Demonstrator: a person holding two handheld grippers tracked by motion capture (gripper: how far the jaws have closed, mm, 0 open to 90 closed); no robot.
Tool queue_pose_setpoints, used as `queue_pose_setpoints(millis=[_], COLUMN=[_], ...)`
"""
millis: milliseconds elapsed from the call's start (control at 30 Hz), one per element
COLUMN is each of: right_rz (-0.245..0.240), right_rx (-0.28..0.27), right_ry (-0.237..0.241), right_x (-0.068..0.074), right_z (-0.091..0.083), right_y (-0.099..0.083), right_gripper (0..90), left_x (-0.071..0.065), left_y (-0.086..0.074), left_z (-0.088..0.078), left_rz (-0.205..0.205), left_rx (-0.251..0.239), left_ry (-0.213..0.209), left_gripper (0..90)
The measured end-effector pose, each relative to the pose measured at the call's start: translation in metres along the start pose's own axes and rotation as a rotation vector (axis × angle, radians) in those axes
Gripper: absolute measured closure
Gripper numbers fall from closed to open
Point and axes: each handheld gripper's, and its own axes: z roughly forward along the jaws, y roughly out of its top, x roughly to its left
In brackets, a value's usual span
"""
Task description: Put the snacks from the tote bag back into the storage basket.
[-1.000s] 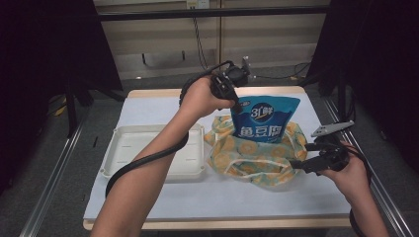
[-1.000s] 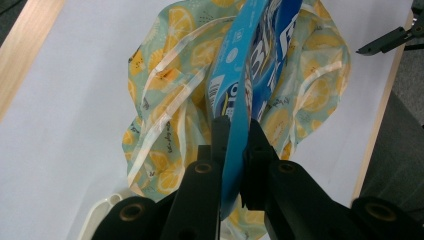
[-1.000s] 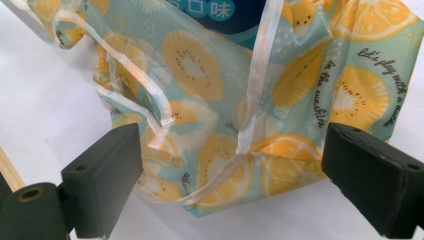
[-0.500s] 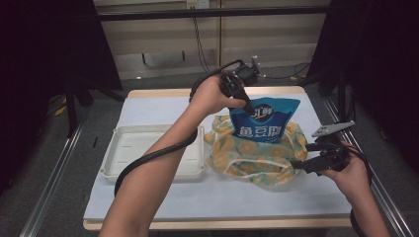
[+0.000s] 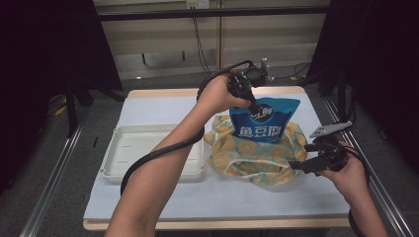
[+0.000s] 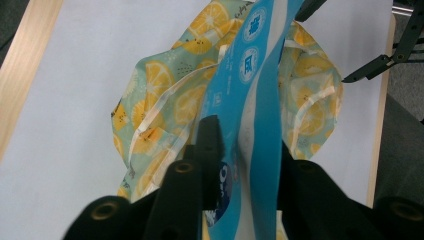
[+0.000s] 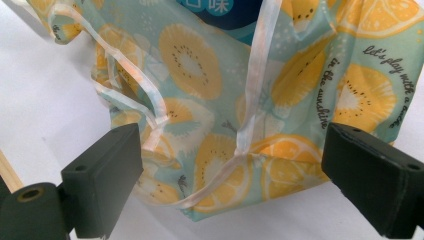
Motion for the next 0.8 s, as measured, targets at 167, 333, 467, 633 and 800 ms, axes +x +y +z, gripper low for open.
queue_pose_setpoints(millis=[167,333,467,633,800], right_rz=[0.001,0.000,0.007,0.011,0.006], right_rx=[-0.002,-0.008,-0.011,-0.011,-0.012], right_ry=[0.000,-0.004,-0.002,-0.003,0.001], right_x=[-0.0001,0.0001,-0.0009,-0.0015,-0.0011], right_z=[0.0003,-0.0008,-0.0005,-0.0012,-0.0015], right_y=[-0.0001,0.0003,-0.0004,-0.0009,-0.0004], right_gripper=[9.2,9.2,9.2,9.1,9.2], left_x=[-0.0008,-0.0015,-0.0043,-0.0062,-0.0074], left_y=[0.0013,0.0021,0.0044,0.0054,0.0073], left_z=[0.0014,0.0089,0.0087,0.0084,0.0036], left_rz=[0.026,0.041,0.086,0.107,0.107], left_rx=[0.003,0.021,0.034,0.035,0.040], left_ry=[-0.004,-0.010,0.012,0.025,0.037], left_gripper=[78.7,82.8,90.0,90.0,90.0])
